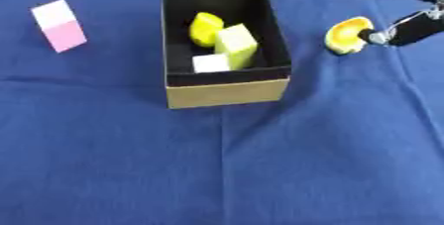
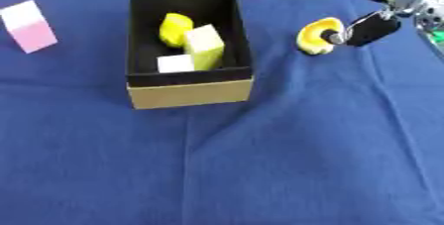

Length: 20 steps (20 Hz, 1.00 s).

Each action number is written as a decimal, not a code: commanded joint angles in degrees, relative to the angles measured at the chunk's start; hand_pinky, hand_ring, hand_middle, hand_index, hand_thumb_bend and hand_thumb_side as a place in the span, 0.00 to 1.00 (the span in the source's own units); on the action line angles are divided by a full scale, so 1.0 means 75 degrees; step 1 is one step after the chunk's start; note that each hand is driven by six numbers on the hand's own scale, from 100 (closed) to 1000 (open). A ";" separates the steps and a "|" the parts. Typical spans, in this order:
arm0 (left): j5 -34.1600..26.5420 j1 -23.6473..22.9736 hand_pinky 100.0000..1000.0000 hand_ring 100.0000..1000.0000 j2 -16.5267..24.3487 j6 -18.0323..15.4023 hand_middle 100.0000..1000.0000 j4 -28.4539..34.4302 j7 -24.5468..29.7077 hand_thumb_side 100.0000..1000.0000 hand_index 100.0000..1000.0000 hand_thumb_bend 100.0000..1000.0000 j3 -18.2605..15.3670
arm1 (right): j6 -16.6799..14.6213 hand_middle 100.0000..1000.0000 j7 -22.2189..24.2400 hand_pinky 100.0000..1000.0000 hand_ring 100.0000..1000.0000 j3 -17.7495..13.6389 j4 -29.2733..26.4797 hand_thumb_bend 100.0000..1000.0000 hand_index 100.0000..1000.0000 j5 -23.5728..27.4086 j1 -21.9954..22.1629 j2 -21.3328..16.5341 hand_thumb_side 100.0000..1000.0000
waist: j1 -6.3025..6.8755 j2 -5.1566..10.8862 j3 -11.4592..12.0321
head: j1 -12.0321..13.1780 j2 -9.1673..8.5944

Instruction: Pick up objects on the table and place them in the box.

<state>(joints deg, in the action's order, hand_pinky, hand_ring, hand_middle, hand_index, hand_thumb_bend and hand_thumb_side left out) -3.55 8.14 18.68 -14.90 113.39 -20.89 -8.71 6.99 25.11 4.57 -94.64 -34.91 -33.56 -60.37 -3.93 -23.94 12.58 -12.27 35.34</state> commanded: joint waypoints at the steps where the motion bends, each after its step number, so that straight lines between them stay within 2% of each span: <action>1: 0.0033 0.0021 0.75 0.50 0.0098 0.0005 0.45 0.0160 -0.0004 0.57 0.78 0.09 -0.0032 | -0.0002 0.80 -0.0079 0.88 0.90 -0.0082 0.0105 0.36 0.86 -0.0202 -0.0228 -0.0175 0.22 | 0.0050 0.0085 0.0002 | -0.0037 -0.0031; 15: 0.0099 0.0010 0.75 0.49 -0.0098 -0.0022 0.45 0.0160 0.0005 0.59 0.78 0.07 -0.0002 | 0.0128 0.80 -0.0522 0.87 0.90 -0.0153 0.0677 0.37 0.86 -0.0612 -0.0250 -0.0061 0.24 | 0.0204 -0.0593 0.0149 | -0.0146 -0.0442; 20: 0.0153 0.0004 0.75 0.49 -0.0136 -0.0049 0.45 0.0160 -0.0041 0.59 0.78 0.07 -0.0020 | 0.0128 0.82 -0.0540 0.88 0.91 -0.0235 0.0763 0.37 0.87 -0.0948 -0.0138 -0.0134 0.29 | 0.0239 -0.0786 0.0165 | -0.0192 -0.0569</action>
<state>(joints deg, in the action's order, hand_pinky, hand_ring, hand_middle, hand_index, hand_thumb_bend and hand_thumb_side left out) -2.87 8.13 17.08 -15.06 113.39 -21.02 -8.42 7.87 21.35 3.78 -88.98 -41.12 -34.23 -59.28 -2.29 -31.14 13.77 -13.49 32.04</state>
